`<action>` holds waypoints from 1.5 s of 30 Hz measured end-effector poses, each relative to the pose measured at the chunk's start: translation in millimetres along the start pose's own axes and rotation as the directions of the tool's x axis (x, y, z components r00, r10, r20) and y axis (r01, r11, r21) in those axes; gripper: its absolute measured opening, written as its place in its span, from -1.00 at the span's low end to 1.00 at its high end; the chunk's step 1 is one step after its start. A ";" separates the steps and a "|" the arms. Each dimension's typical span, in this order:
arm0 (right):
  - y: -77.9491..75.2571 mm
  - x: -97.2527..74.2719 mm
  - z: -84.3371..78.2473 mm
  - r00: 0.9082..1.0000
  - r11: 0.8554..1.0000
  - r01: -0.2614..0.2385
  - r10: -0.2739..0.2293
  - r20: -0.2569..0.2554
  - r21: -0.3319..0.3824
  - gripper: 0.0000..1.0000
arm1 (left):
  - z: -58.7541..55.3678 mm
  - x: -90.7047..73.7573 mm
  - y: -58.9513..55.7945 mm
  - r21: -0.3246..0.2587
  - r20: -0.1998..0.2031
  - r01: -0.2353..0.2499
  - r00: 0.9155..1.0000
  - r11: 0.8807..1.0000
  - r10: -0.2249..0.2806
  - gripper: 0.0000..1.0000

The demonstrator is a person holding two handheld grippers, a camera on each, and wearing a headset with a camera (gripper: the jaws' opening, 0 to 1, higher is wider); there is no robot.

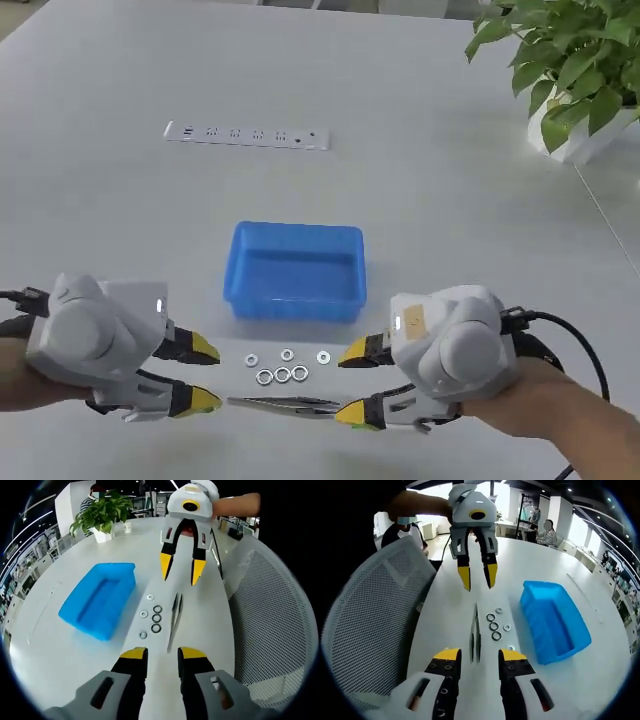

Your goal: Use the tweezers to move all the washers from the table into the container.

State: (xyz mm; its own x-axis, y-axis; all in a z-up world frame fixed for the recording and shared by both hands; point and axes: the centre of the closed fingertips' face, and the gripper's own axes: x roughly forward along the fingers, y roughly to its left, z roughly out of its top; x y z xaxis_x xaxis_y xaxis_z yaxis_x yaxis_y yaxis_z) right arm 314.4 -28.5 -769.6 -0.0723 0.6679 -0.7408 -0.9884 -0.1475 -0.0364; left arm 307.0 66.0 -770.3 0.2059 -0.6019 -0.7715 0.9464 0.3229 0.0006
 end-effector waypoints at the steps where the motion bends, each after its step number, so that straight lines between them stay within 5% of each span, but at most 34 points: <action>1: 0.9 2.3 -0.3 1.000 1.000 -0.005 0.005 -0.005 -0.006 -0.39 | -0.8 1.0 -0.1 0.005 -0.005 0.004 1.000 1.000 -0.004 -0.45; 18: 4.5 33.2 -6.5 0.996 0.997 -0.045 0.040 -0.076 -0.057 -0.62 | -9.7 20.6 -5.2 0.070 -0.074 0.075 0.995 0.995 -0.070 -0.68; 45: 4.0 38.5 -12.8 0.994 0.999 -0.039 0.036 -0.100 -0.028 -0.77 | -13.2 32.5 -11.0 0.105 -0.107 0.115 0.989 0.988 -0.104 -0.89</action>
State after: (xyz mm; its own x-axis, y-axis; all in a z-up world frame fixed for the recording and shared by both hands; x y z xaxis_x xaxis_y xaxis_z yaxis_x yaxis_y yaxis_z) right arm 309.3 -12.7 -806.9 -0.0941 0.5858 -0.8050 -0.9806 -0.1941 -0.0266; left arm 300.0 52.5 -803.7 0.0789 -0.5504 -0.8312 0.9846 0.1734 -0.0214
